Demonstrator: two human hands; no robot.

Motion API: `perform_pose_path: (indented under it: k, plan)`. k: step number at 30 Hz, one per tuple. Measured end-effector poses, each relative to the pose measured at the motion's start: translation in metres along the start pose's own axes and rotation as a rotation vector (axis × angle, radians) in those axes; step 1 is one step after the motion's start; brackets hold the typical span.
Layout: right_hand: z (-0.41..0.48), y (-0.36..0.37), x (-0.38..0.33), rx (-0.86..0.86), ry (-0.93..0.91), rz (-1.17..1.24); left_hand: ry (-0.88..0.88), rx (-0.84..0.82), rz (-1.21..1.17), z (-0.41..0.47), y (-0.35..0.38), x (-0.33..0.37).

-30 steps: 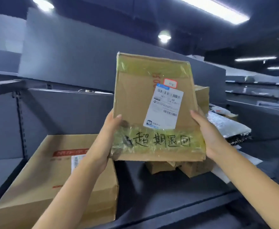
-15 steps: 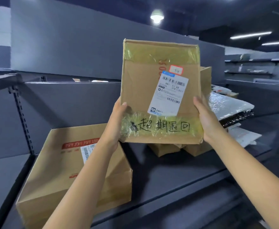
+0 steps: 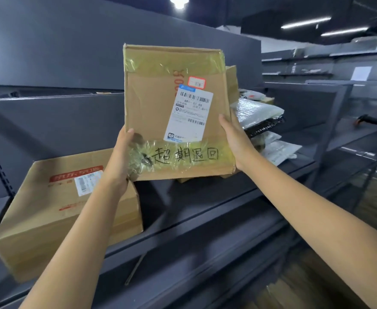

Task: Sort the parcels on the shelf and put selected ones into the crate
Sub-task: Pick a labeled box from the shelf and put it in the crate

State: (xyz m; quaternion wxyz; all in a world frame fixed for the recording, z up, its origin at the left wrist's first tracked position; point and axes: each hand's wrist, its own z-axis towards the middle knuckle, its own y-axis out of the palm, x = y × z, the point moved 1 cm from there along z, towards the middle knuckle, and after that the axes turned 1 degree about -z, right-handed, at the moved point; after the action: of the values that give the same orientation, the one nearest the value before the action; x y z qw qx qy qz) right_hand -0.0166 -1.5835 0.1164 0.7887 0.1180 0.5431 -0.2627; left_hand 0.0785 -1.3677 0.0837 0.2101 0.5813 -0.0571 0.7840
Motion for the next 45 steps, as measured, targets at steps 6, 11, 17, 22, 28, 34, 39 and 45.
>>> perform_pose_path:
  k: [6,11,17,22,28,34,39,45]
  plan:
    - [-0.074,-0.062,-0.005,0.028,-0.007,0.071,-0.013,-0.033,-0.051,-0.074,0.044,0.001]
    - [-0.145,-0.119,0.008,0.144,0.046,0.125,-0.101,-0.171,-0.116,-0.116,0.095,-0.012]
    - [-0.240,-0.202,0.036,0.440,0.168,0.116,-0.268,-0.497,-0.107,-0.158,0.178,-0.062]
    - [-0.311,-0.268,0.069,0.714,0.331,-0.006,-0.379,-0.811,-0.093,-0.200,0.265,-0.112]
    - [-0.386,-0.327,0.127,1.017,0.548,-0.043,-0.592,-1.042,-0.042,-0.241,0.361,-0.190]
    - [-0.448,-0.357,0.216,1.238,0.732,0.034,-0.752,-1.213,0.042,-0.277,0.430,-0.281]
    - [-0.483,-0.360,0.284,1.365,0.854,0.047,-0.936,-1.367,0.148,-0.296,0.454,-0.361]
    - [-0.524,-0.366,0.370,1.403,0.953,0.189,-1.026,-1.422,0.233,-0.335,0.461,-0.474]
